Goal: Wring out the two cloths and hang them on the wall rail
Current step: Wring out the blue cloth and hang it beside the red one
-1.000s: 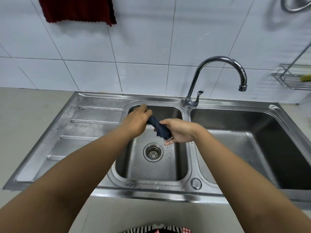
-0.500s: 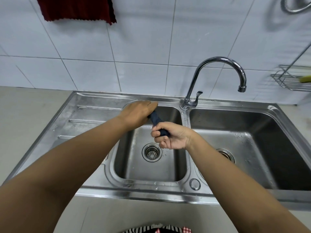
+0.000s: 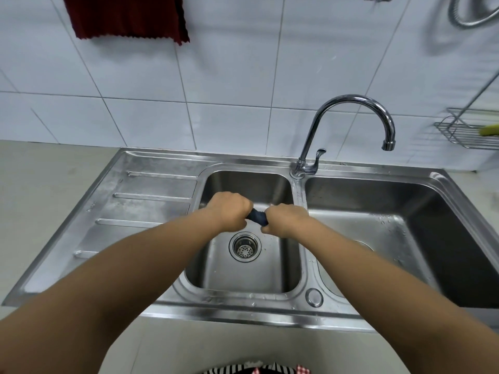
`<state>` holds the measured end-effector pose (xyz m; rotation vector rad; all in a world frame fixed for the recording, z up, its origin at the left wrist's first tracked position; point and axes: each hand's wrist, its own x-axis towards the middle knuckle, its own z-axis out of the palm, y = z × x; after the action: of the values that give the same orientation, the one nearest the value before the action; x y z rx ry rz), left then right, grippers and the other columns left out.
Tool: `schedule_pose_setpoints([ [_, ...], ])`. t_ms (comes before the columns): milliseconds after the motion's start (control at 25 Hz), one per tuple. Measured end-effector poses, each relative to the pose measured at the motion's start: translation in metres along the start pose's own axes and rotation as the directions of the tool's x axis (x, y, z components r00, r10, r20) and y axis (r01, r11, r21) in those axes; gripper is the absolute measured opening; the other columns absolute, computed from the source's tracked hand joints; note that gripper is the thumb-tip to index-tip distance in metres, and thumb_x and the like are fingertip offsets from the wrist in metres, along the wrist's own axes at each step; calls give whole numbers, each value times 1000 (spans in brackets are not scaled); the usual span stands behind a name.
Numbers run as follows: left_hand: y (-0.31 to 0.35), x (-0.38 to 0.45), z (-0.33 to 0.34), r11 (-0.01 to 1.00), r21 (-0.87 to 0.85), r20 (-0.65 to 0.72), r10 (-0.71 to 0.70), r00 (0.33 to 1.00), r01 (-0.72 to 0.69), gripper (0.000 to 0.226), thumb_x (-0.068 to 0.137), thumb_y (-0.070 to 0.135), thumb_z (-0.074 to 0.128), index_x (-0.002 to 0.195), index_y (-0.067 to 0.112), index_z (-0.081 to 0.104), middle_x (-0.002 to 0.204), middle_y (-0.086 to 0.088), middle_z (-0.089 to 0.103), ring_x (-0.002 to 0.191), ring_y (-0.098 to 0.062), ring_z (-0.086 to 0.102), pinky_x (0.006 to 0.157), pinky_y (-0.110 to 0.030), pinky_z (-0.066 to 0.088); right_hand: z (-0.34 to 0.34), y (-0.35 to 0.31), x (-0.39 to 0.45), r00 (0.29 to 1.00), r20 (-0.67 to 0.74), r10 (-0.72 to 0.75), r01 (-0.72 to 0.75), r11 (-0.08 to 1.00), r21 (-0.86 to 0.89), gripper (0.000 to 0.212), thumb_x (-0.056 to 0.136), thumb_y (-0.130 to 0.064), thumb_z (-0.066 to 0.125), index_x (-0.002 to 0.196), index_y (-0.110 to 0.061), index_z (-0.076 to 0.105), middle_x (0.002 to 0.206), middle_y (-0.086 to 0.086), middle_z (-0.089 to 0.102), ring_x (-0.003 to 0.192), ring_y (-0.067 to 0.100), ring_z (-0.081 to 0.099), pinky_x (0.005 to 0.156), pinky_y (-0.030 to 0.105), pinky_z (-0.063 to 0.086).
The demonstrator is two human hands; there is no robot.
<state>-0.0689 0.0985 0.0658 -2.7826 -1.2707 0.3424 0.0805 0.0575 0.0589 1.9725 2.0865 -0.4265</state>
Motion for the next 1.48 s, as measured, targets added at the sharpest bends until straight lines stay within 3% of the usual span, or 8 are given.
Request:
schedule_pose_setpoints([
  [160, 22, -6, 14, 896, -403, 209, -107, 972, 185, 7, 76, 16, 56, 82, 16, 58, 83, -5, 65, 68, -23, 57, 56, -26, 40, 12, 12, 3, 963, -237, -127, 64, 965, -256, 25, 90, -42, 52, 100, -23, 63, 94, 0, 71, 87, 27, 67, 62, 30, 37],
  [320, 35, -20, 15, 293, -863, 403, -96, 910, 413, 20, 72, 3, 57, 66, 16, 43, 53, -1, 35, 38, -12, 28, 39, -17, 19, 15, 17, 5, 914, -344, -215, 126, 956, -264, 14, 89, -32, 51, 93, -20, 57, 87, 2, 71, 81, 29, 67, 57, 29, 32],
  [560, 47, -29, -5, -406, -805, 480, -13, 877, 434, 33, 77, -7, 47, 65, 19, 32, 45, 5, 25, 33, -6, 14, 34, -14, 11, 4, 17, 12, 776, -564, -283, 177, 955, -236, 12, 91, -26, 55, 97, -15, 56, 74, 4, 70, 66, 30, 67, 50, 29, 32],
  [1040, 55, -31, -20, -698, -603, 426, 129, 896, 387, 42, 83, -1, 41, 49, 20, 28, 39, 8, 22, 28, -6, 15, 31, -19, 12, -6, 13, 17, 559, -783, -274, 263, 954, -145, 31, 72, -17, 76, 72, -19, 45, 48, -2, 53, 39, 26, 51, 41, 22, 23],
  [1160, 51, -24, -8, -571, -711, 445, 87, 891, 410, 31, 85, 3, 50, 59, 17, 42, 46, 7, 29, 32, -6, 18, 34, -19, 13, 1, 23, 21, 716, -652, -251, 228, 966, -122, 20, 84, -24, 65, 81, -17, 47, 66, 6, 65, 57, 32, 62, 46, 29, 29],
  [1280, 34, -15, 3, 138, -912, 369, -135, 920, 386, 11, 84, 11, 60, 93, 12, 53, 70, -3, 53, 51, -14, 49, 44, -25, 37, 9, 25, 21, 924, -371, -95, 102, 995, 0, 20, 85, -26, 58, 93, -14, 44, 93, 16, 68, 84, 40, 64, 58, 36, 39],
  [1360, 18, -8, 10, 705, -629, 220, -245, 944, 329, 27, 85, 19, 59, 110, 11, 52, 103, -10, 61, 91, -26, 61, 69, -34, 48, 12, 18, 18, 977, -209, -35, 72, 983, 172, 32, 82, -29, 63, 102, -12, 45, 99, 15, 64, 90, 36, 62, 65, 37, 45],
  [1480, -3, -5, 13, 921, -283, 15, -276, 961, 269, 29, 88, 20, 56, 116, 12, 53, 115, -14, 52, 107, -33, 52, 82, -43, 46, 11, 8, 16, 987, 128, -95, 17, 862, 507, 49, 81, -41, 67, 114, -13, 45, 97, 2, 52, 86, 19, 53, 66, 31, 46],
])
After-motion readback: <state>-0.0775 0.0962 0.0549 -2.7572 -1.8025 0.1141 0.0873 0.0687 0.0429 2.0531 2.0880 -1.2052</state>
